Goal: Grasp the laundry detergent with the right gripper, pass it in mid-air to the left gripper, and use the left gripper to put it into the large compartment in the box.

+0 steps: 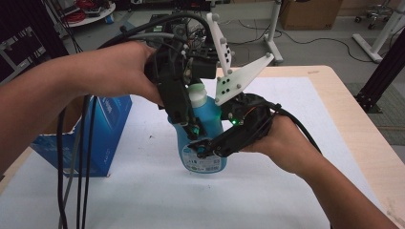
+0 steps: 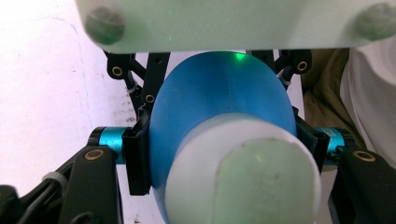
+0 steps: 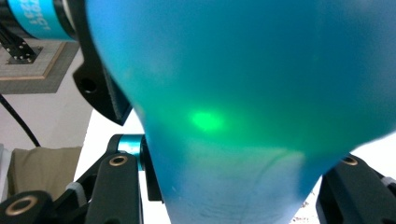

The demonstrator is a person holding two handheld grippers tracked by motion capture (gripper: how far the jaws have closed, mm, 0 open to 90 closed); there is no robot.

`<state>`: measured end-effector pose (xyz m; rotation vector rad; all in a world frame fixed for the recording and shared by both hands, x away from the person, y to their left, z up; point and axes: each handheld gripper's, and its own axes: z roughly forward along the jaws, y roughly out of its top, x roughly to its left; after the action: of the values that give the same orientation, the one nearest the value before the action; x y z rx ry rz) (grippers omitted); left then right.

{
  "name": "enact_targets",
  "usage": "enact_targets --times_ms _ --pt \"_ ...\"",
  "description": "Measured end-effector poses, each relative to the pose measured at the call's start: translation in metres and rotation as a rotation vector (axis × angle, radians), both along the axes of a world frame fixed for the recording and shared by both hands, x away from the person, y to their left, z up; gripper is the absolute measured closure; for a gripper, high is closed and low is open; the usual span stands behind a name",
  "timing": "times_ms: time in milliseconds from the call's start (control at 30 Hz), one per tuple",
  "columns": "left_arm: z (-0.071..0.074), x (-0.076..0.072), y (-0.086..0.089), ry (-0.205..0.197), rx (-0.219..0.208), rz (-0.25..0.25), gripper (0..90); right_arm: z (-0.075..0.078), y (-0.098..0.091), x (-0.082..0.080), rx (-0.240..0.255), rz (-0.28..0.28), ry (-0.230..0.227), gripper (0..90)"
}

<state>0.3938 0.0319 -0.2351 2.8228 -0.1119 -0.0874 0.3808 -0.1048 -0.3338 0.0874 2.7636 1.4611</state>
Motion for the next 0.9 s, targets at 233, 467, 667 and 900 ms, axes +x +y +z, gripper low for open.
enact_targets --times_ms 233,467,667,900 --pt "0.013 -0.001 0.001 0.01 0.009 0.034 37.9 0.007 0.0 -0.003 0.019 0.008 0.012 26.6" --pt "0.024 0.001 0.013 -0.028 0.003 0.102 37.9 0.015 -0.014 -0.005 0.009 -0.041 0.015 11.7" --pt "0.035 0.007 0.032 -0.05 0.012 0.202 37.9 0.02 -0.031 -0.008 -0.12 -0.101 -0.021 11.7" --pt "0.05 0.011 0.053 -0.073 0.007 0.327 37.9 0.031 -0.057 -0.005 -0.308 -0.165 0.02 11.6"
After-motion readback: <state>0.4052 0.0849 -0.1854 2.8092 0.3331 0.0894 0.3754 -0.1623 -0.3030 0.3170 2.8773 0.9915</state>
